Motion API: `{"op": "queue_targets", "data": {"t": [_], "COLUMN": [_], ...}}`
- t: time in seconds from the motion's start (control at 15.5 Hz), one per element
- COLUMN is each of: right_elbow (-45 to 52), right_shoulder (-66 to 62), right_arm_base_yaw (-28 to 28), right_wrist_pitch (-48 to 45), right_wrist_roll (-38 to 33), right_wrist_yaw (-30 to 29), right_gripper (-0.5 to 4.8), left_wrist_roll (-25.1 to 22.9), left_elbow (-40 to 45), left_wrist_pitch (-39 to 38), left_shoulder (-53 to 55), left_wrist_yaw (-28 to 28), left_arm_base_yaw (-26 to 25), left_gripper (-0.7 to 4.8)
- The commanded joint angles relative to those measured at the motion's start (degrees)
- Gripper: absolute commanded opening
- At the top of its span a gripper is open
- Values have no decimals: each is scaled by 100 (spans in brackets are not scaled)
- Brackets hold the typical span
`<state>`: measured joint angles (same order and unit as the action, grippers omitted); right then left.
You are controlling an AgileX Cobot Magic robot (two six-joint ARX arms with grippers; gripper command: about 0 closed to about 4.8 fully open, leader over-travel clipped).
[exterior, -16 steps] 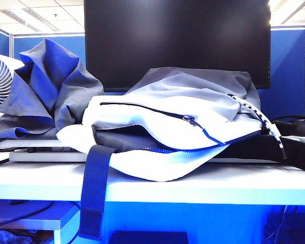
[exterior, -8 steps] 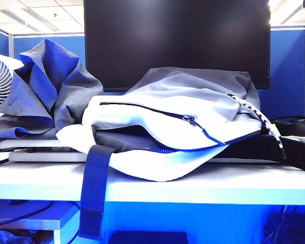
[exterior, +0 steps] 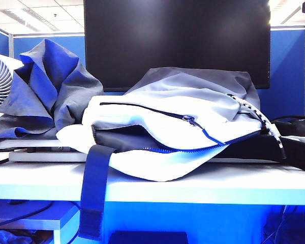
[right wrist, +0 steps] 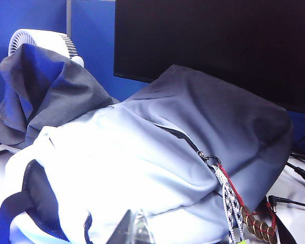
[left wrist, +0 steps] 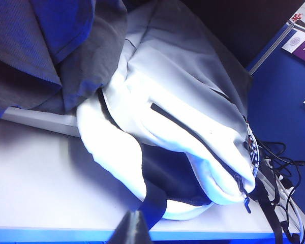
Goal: Take the gray clothes out of the backpack.
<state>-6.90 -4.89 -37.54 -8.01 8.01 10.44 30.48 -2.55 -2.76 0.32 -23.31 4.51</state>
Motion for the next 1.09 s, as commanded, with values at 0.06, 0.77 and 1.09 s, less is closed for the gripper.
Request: {"op": "queue_targets", "data": {"t": [0.06, 0.77, 1.09], "right_elbow": [-39, -39, -39], "right_shoulder": [4, 4, 4], "right_arm_base_yaw": [-4, -7, -7], "right_wrist_pitch": [-72, -74, -72], "right_wrist_roll": [-31, -31, -31], "right_wrist_yaw": [-2, -2, -2], "right_gripper": [-6, -6, -6], "left_wrist_roll": [-2, -2855, -2651], "left_elbow": [-11, 212, 212], "left_wrist_pitch": [68, 444, 527], "left_shoulder": [-13, -13, -13], "left_wrist_yaw": [13, 1292, 1561], "left_arm_base_yaw": [-7, -651, -651], "left_gripper": [-5, -5, -5]}}
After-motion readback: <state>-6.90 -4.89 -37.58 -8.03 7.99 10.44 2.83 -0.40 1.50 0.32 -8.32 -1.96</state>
